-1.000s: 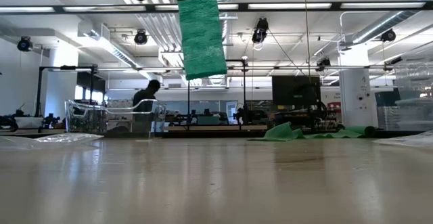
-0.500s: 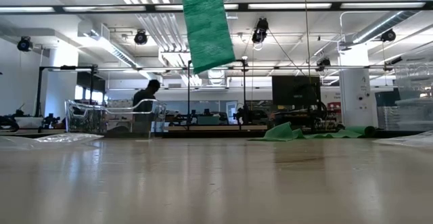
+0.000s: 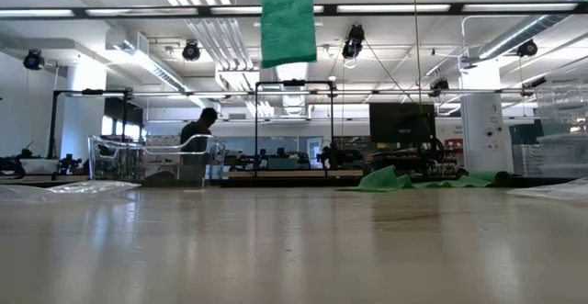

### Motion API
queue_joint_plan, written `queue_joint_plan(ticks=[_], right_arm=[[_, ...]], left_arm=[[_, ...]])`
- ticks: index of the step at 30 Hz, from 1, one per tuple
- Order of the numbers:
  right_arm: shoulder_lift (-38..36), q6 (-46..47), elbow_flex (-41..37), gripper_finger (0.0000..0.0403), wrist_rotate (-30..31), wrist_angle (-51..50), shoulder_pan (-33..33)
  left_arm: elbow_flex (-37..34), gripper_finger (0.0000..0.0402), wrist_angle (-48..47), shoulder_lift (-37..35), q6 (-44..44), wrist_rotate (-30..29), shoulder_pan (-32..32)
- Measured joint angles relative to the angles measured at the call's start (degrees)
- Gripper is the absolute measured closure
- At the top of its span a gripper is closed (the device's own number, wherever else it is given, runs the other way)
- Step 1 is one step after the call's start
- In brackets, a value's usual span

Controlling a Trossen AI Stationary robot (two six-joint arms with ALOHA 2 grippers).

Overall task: Roll bandage
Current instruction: Roll the blue bandage

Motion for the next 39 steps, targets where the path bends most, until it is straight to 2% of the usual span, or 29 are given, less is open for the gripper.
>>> queue_joint_plan(ticks=[4, 8, 14, 17, 19, 21, 25, 26, 32, 39], right_arm=[[-0.02, 1.75, -0.01, 0.0394, -0.36, 0.91, 0.31], [0.02, 3.71, -0.05, 0.0394, -1.73, 0.89, 0.68], [-0.64, 4.45, -0.05, 0.0394, -1.79, 0.30, 1.24], [-0.82, 4.39, -0.05, 0.0392, -1.75, 0.29, 1.24], [-0.34, 4.37, -0.05, 0.0388, -1.72, 1.29, 1.24], [0.26, 4.36, -0.05, 0.0387, -1.70, 2.42, 1.24], [0.36, 4.51, -0.11, 0.0391, -1.69, 3.79, 1.24], [0.17, 5.03, -0.09, 0.0392, -1.70, 3.96, 1.24], [-1.36, 8.78, -0.09, 0.0390, -1.00, 6.40, 0.87], [-1.96, 5.79, -0.09, 0.0390, 10.92, 10.95, 0.45]], left_arm=[[-3.18, 0.0193, 10.22, 2.68, -7.57, -0.33, 0.12], [-4.01, 0.0167, 14.16, 5.07, -9.35, -0.33, 0.04], [-4.01, 0.0163, 14.55, 5.86, -8.40, -3.46, 0.11], [-4.05, 0.0171, 15.83, 5.79, -7.86, -2.10, 0.11], [-4.06, 0.0187, 17.31, 6.41, -8.20, -0.22, -0.29], [-4.03, 0.0224, 18.46, 7.77, -9.28, 0.39, -1.12], [-4.23, 0.0361, 19.22, 9.75, -11.84, 0.30, -1.54], [-4.23, 0.0380, 19.91, 9.86, -12.86, 0.28, -1.46], [-8.73, 0.0400, 24.59, 9.99, -13.91, -4.00, -1.28], [-15.05, 0.0401, 36.37, 9.97, -17.21, -5.14, -2.59]])
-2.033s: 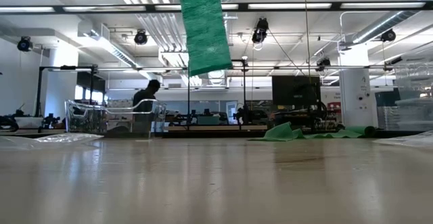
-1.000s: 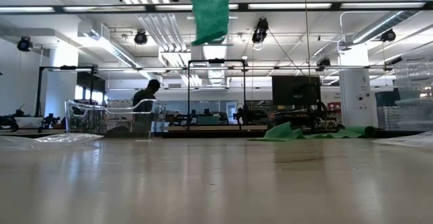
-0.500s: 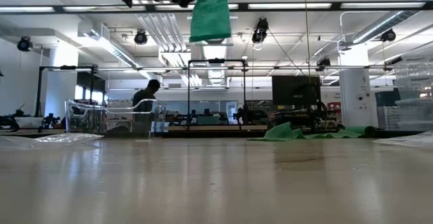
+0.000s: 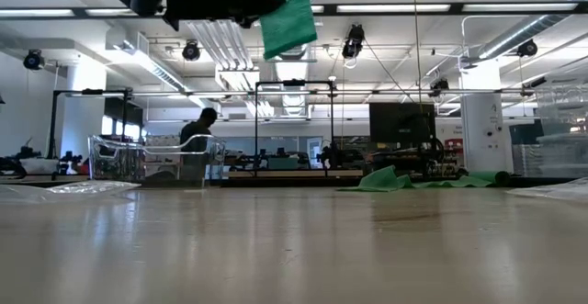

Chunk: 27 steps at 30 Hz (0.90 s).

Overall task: Roll bandage
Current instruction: Roll the blue bandage

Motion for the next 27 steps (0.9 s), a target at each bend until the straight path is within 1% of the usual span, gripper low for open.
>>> queue_joint_plan(ticks=[2, 6, 8, 10, 13, 16, 19, 21, 23, 25, 27], right_arm=[[0.33, -0.68, 0.01, 0.0390, 2.86, -0.02, 0.00], [1.81, -1.08, -0.02, 0.0390, 3.47, -0.05, 0.02], [2.51, -1.69, -0.05, 0.0390, 2.89, 0.08, 0.04], [2.52, -3.04, -0.32, 0.0390, 0.23, -0.22, 0.02], [2.38, -4.08, -0.35, 0.0390, -3.57, -0.22, 0.03], [2.22, -6.59, -0.51, 0.0390, -3.98, -1.23, -0.38], [2.22, -10.50, -0.81, 0.0390, -4.90, -2.00, -0.82], [2.22, -12.89, -0.96, 0.0390, -7.72, -2.73, -0.96], [2.22, -17.22, -1.03, 0.0390, -11.05, -4.36, -0.96], [2.19, -23.35, -1.03, 0.0390, -12.03, -5.88, -0.94], [2.21, -29.62, -1.17, 0.0390, -12.20, -6.56, -1.02]], left_arm=[[-0.42, 0.0401, 2.18, -0.02, -0.98, 0.08, -0.44], [-0.06, 0.0398, 1.92, -0.50, 0.46, 0.05, -0.65], [0.83, 0.0387, -0.21, -1.07, 1.71, -0.32, -0.65], [1.92, 0.0368, -5.56, -2.45, 4.62, -0.65, -0.35], [3.57, 0.0325, -14.07, -4.62, 9.35, -4.21, 0.19], [5.08, 0.0271, -21.32, -6.58, 13.31, -8.24, 0.21], [6.74, 0.0216, -28.11, -8.81, 18.23, -10.81, 0.14], [8.39, 0.0184, -32.27, -9.97, 20.67, -11.21, 0.50], [10.30, 0.0154, -35.48, -10.89, 21.23, -11.19, 1.13], [12.59, 0.0129, -36.72, -11.33, 20.17, -10.03, 1.66], [15.16, 0.0107, -37.91, -11.41, 18.00, -7.50, 2.14]])
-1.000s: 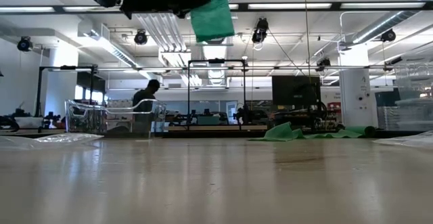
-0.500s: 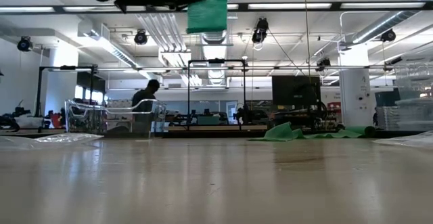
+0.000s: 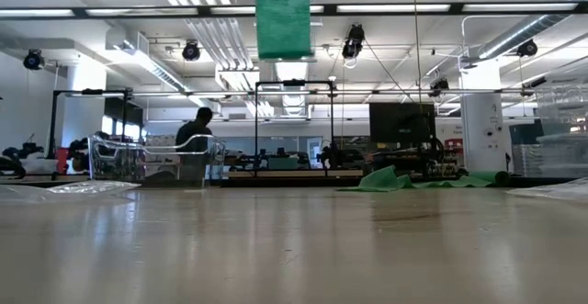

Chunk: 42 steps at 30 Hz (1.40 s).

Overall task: Roll bandage
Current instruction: Roll the blue bandage

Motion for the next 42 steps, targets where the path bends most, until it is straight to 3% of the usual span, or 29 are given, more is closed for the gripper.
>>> queue_joint_plan(ticks=[9, 13, 28, 35, 42], right_arm=[[0.12, -22.11, -0.10, 0.0392, -1.04, 0.64, 0.40], [0.12, -28.18, -0.10, 0.0393, -1.85, 1.13, 0.65], [0.20, -44.91, -0.12, 0.0393, -3.47, 1.91, 0.80], [0.20, -48.17, -0.12, 0.0391, -3.44, 0.67, 0.67], [0.75, -47.20, -0.15, 0.0375, -2.13, 0.26, 0.66]], left_arm=[[14.96, 0.0040, -15.11, 3.39, -11.83, 13.31, 0.11], [19.01, 0.0028, -16.66, 5.76, -17.42, 14.71, 0.06], [22.97, 0.0058, -14.62, 13.12, -30.38, 25.79, 0.01], [22.97, 0.0121, -11.38, 15.50, -36.89, 26.99, -0.01], [22.97, 0.0284, -11.45, 16.15, -37.01, 27.14, 0.01]])
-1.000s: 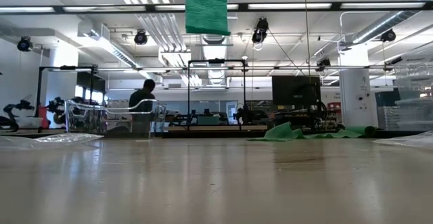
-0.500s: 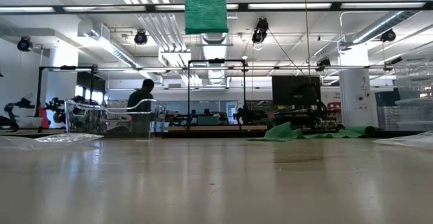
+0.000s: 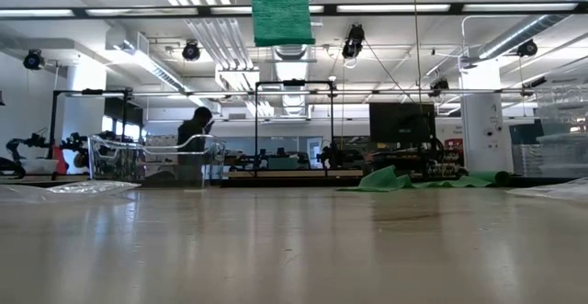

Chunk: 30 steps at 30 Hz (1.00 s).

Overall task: Roll bandage
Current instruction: Roll the blue bandage

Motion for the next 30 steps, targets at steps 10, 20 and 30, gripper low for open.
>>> queue_joint_plan(ticks=[10, 20, 30], right_arm=[[-0.87, 30.93, -0.11, 0.0259, 1.13, -1.13, 0.17], [-5.90, 54.95, -0.11, 0.0107, 4.74, -9.89, 2.14], [-9.17, 61.78, -0.11, 0.0112, 21.95, -19.09, 10.64]], left_arm=[[0.00, 0.0375, -1.05, -0.57, 7.11, -2.63, 0.28], [1.09, 0.0389, -2.87, -1.63, 30.17, -4.30, 0.53], [1.07, 0.0391, -6.29, -1.51, 46.52, -18.15, -5.36]])
